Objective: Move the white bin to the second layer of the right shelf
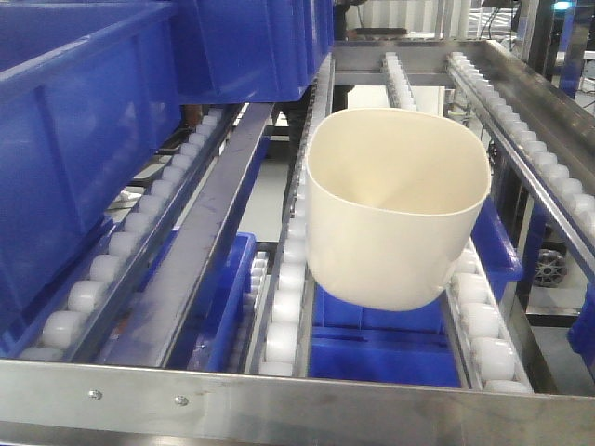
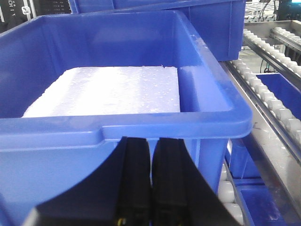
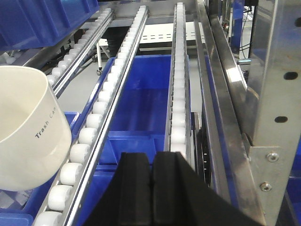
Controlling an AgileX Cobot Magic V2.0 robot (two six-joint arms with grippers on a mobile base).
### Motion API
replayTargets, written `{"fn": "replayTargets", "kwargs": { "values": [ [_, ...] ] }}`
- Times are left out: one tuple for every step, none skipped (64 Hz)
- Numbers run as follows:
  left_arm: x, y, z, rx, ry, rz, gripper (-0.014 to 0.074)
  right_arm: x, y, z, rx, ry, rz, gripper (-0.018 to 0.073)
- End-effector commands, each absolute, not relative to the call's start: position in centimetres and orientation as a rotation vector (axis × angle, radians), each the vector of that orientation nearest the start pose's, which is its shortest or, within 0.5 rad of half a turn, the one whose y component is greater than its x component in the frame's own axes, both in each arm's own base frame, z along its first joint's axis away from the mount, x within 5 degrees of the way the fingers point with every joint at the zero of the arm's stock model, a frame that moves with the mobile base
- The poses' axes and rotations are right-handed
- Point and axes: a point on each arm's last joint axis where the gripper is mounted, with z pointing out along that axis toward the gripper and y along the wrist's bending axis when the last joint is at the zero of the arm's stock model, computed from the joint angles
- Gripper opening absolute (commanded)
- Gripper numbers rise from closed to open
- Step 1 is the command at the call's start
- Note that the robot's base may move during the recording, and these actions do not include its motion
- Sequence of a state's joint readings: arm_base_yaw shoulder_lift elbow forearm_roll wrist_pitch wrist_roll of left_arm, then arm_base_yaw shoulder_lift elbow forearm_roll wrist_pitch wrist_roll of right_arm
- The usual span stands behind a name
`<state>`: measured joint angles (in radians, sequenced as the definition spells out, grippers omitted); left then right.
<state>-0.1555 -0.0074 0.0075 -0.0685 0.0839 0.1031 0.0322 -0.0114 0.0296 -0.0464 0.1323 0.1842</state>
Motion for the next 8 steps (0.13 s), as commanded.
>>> {"fn": "replayTargets", "kwargs": {
  "values": [
    [5.58,-0.9,19.94,0.139,1.501,-0.107,0.0085,5.45,0.11,20.65,0.078,1.508,0.119,0.0033],
    [5.58,-0.9,19.94,0.139,1.501,-0.107,0.0085,5.45,0.11,20.65,0.078,1.508,0.119,0.0033],
    [5.58,-0.9,19.94,0.139,1.501,-0.107,0.0085,5.45,0.11,20.65,0.078,1.508,0.119,0.0033],
    [5.58,-0.9,19.94,0.139,1.501,-0.107,0.0085,5.45,0.11,20.65,0.078,1.508,0.119,0.0033],
    [5.58,-0.9,19.94,0.139,1.501,-0.107,0.0085,5.45,0.11,20.65,0.078,1.508,0.119,0.0033],
    [5.58,-0.9,19.94,0.139,1.501,-0.107,0.0085,5.45,0.11,20.65,0.078,1.508,0.119,0.0033],
    [5.58,-0.9,19.94,0.139,1.501,-0.107,0.0085,5.45,0.11,20.65,0.078,1.508,0.119,0.0033],
    [5.58,-0.9,19.94,0.139,1.501,-0.107,0.0085,5.45,0.11,20.65,0.078,1.508,0.119,0.0033]
  ]
}}
